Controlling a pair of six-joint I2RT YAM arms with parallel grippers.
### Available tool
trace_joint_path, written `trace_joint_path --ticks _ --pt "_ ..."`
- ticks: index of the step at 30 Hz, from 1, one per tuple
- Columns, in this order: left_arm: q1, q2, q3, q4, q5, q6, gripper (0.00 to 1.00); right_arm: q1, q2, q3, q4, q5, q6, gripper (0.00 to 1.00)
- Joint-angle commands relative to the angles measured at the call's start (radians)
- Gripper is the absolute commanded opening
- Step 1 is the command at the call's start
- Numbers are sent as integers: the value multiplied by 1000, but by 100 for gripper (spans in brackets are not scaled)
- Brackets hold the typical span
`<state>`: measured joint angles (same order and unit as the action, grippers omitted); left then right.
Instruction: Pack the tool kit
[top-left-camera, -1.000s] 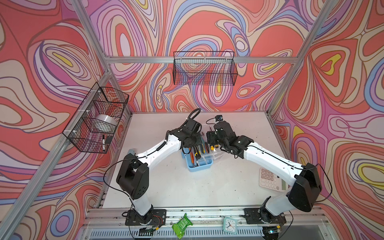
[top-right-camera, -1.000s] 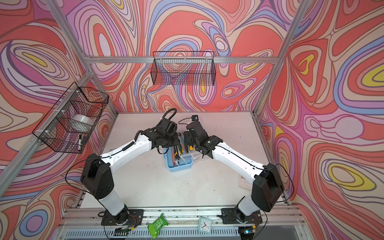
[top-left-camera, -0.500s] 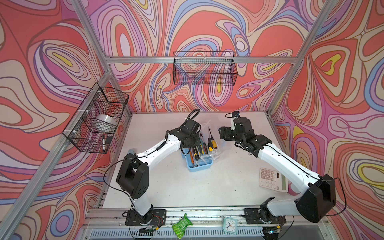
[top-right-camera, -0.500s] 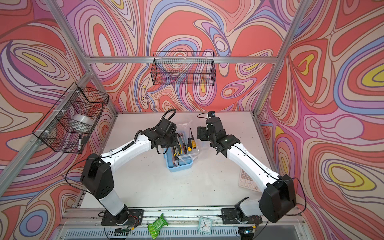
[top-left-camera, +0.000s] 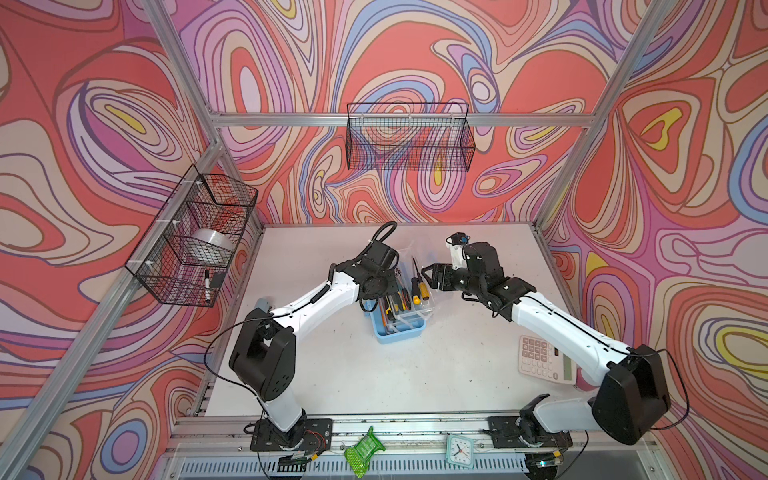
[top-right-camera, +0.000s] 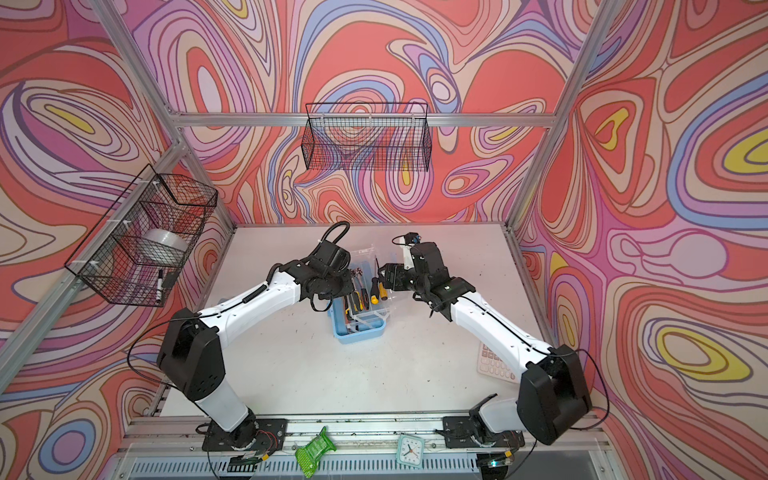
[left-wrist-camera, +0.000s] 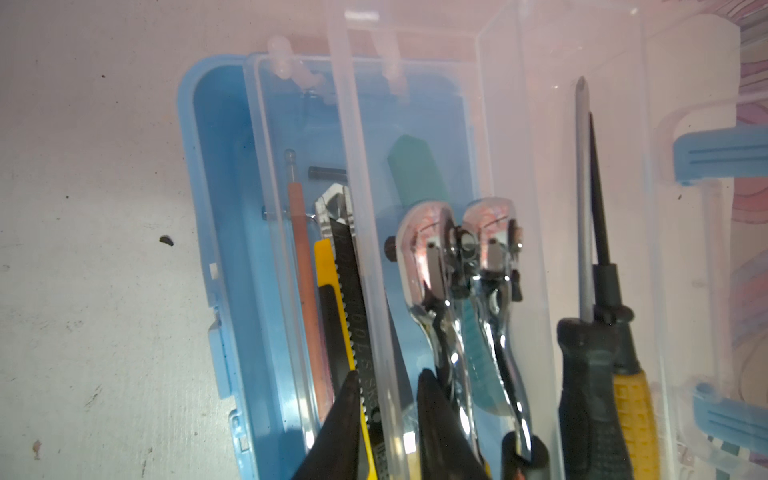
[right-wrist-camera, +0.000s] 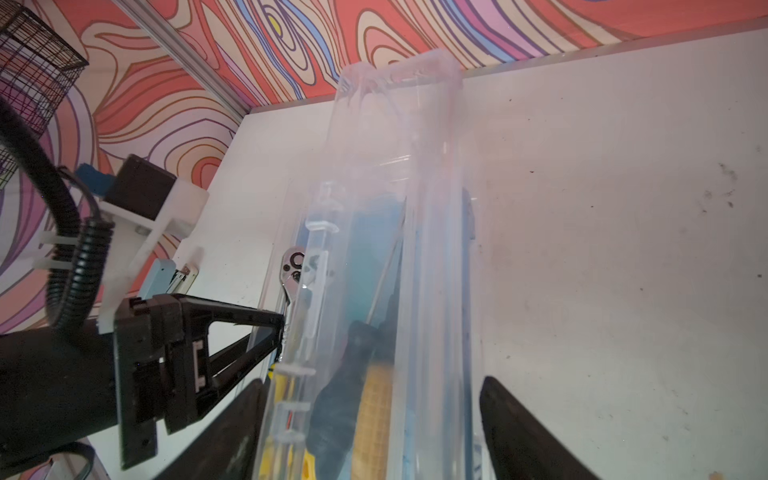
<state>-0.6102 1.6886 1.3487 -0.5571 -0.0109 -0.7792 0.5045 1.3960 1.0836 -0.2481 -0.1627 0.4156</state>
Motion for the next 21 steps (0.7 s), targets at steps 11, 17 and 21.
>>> trace_joint_path --ticks 11,17,21 --pt "40 -237 -200 -59 -96 -31 47 65 44 66 42 -87 5 83" --pt "70 -286 -274 -65 -97 -34 46 65 36 59 16 -5 -19 85" --pt "82 -294 -305 -63 -85 -23 44 65 52 35 -6 9 -38 86"
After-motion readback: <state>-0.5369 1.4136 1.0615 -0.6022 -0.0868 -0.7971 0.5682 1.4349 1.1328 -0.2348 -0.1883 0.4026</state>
